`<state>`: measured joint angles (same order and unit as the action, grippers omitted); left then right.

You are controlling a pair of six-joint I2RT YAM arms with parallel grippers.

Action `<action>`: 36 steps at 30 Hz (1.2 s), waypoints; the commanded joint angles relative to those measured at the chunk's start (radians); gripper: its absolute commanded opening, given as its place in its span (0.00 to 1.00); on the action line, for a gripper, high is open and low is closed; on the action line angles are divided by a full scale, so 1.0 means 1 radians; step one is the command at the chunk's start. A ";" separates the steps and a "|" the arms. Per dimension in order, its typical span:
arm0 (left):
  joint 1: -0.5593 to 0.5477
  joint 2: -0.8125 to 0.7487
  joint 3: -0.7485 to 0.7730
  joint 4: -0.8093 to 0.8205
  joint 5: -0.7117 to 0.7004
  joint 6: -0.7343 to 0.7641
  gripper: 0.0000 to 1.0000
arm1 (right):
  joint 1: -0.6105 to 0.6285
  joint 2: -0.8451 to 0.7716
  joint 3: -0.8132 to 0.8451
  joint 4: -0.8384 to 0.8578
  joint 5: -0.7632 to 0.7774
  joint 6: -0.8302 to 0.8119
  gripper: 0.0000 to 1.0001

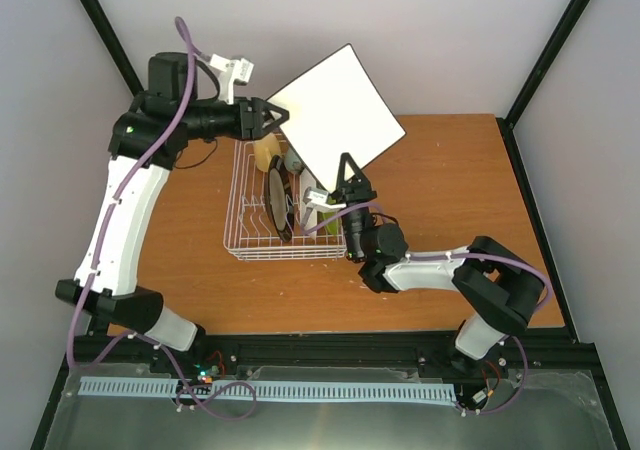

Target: Load the mixed dishes into the dish rack

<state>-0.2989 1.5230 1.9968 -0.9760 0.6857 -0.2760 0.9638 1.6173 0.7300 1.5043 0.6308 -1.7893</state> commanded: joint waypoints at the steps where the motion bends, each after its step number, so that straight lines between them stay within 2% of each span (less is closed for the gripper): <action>1: 0.008 -0.075 0.009 0.078 -0.099 -0.011 0.59 | 0.033 -0.069 -0.009 0.142 0.009 0.039 0.03; 8: 0.016 -0.120 -0.011 0.145 -0.373 -0.030 0.67 | 0.104 -0.094 -0.012 0.118 0.045 0.105 0.03; 13: 0.086 -0.164 -0.041 0.192 -0.514 -0.041 0.68 | 0.147 -0.148 0.008 0.011 0.097 0.264 0.03; 18: 0.122 -0.310 -0.216 0.384 -0.802 -0.044 0.70 | 0.155 -0.224 0.033 -0.177 0.138 0.540 0.03; 21: 0.125 -0.398 -0.332 0.488 -0.949 0.004 0.71 | 0.164 -0.281 0.076 -0.396 0.135 0.794 0.03; 23: 0.127 -0.406 -0.346 0.483 -1.003 0.032 0.70 | 0.164 -0.320 0.131 -0.600 0.099 1.017 0.03; 26: 0.139 -0.382 -0.339 0.430 -1.027 0.048 0.67 | 0.162 -0.348 0.221 -0.847 0.024 1.364 0.03; 28: 0.172 -0.374 -0.366 0.413 -0.988 0.032 0.66 | 0.162 -0.343 0.281 -0.964 -0.021 1.525 0.03; 36: 0.351 -0.390 -0.475 0.435 -0.777 -0.018 0.65 | 0.154 -0.295 0.433 -1.164 -0.244 1.943 0.03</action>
<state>-0.0078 1.1439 1.5398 -0.5579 -0.1875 -0.2714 1.1160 1.3216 1.0569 0.3580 0.5457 -0.1425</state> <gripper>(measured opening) 0.657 0.097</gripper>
